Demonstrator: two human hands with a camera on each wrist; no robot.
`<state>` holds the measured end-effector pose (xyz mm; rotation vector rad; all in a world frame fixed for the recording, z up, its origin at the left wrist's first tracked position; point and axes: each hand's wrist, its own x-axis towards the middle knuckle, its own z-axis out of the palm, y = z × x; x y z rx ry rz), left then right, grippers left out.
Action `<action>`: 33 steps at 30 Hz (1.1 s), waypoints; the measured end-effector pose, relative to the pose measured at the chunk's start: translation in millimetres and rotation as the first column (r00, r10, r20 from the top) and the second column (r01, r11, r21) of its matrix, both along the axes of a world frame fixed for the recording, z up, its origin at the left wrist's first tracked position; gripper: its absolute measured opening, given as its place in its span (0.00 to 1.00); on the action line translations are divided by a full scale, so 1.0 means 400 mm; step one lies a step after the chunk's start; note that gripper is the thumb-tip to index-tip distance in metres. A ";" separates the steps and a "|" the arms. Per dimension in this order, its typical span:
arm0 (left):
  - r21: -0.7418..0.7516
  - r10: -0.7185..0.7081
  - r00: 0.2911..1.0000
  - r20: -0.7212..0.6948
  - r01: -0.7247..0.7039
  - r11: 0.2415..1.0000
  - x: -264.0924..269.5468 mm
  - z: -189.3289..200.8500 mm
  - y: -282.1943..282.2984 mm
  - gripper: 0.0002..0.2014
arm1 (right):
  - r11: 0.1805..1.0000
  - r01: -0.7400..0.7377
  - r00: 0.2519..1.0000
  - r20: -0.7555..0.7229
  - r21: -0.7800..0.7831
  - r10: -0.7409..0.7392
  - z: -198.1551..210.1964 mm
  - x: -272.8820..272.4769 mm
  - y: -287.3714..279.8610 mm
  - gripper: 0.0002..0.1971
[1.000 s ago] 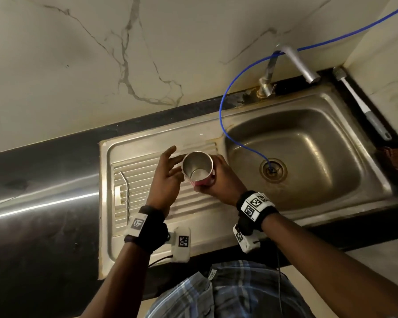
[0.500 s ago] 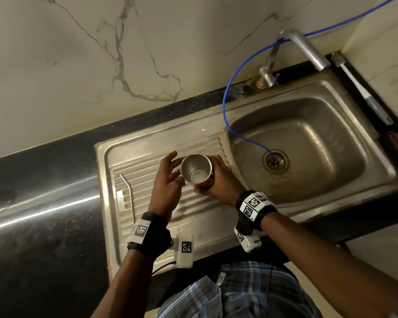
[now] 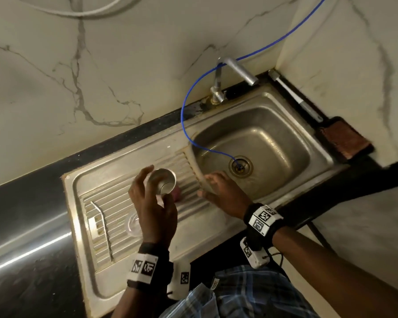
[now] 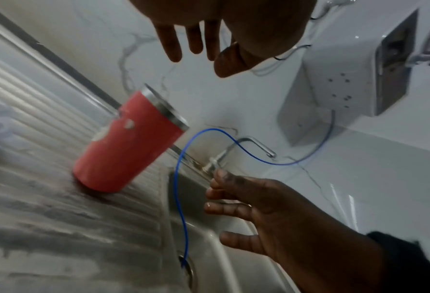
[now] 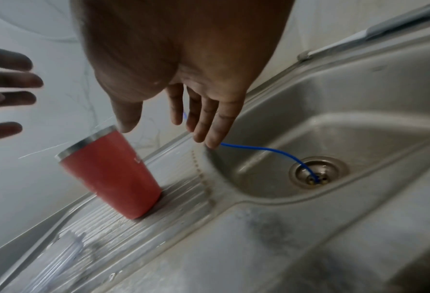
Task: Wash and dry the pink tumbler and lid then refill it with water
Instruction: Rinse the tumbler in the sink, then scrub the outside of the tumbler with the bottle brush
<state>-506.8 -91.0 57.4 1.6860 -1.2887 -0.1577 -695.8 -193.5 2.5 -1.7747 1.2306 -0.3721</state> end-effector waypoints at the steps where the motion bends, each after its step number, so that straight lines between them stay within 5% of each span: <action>1: -0.030 -0.072 0.997 0.015 0.072 0.997 -0.030 0.001 -0.005 0.20 | 1.000 0.015 1.000 -0.017 -0.003 -0.015 0.006 -0.033 -0.003 0.31; 6: 0.242 -0.386 0.892 -0.236 0.438 0.866 -0.189 -0.049 -0.087 0.17 | 0.994 0.106 0.993 -0.046 0.015 -0.105 0.021 -0.189 -0.040 0.23; 10: 0.622 -0.504 0.827 -0.248 0.535 0.572 -0.335 -0.091 -0.201 0.16 | 0.982 0.186 0.978 -0.093 -0.023 -0.187 0.033 -0.303 -0.138 0.18; 13: 0.730 -0.583 0.782 -0.221 0.529 0.433 -0.464 -0.114 -0.280 0.18 | 0.975 0.216 0.961 -0.161 -0.059 -0.223 0.040 -0.398 -0.248 0.16; 15: 0.771 -0.686 0.703 -0.189 0.539 0.339 -0.564 -0.114 -0.321 0.21 | 0.970 0.225 0.945 -0.223 -0.095 -0.241 0.048 -0.466 -0.339 0.15; 19: 0.866 -0.888 0.434 -0.154 0.491 0.090 -0.742 -0.107 -0.373 0.28 | 0.971 0.175 0.902 -0.369 -0.162 -0.224 0.084 -0.592 -0.557 0.13; 22: 0.891 -0.922 0.377 -0.094 0.445 0.091 -0.826 -0.119 -0.385 0.25 | 0.972 0.121 0.847 -0.489 -0.201 -0.207 0.079 -0.669 -0.726 0.14; 27: 0.900 -0.915 0.403 0.009 0.395 0.183 -0.877 -0.140 -0.375 0.20 | 0.973 0.024 0.742 -0.648 -0.228 -0.170 0.021 -0.742 -0.893 0.22; 33: 0.918 -0.888 0.456 -0.063 0.376 0.127 -0.885 -0.138 -0.353 0.19 | 0.956 -0.066 0.710 -0.686 -0.285 -0.156 -0.005 -0.724 -0.950 0.16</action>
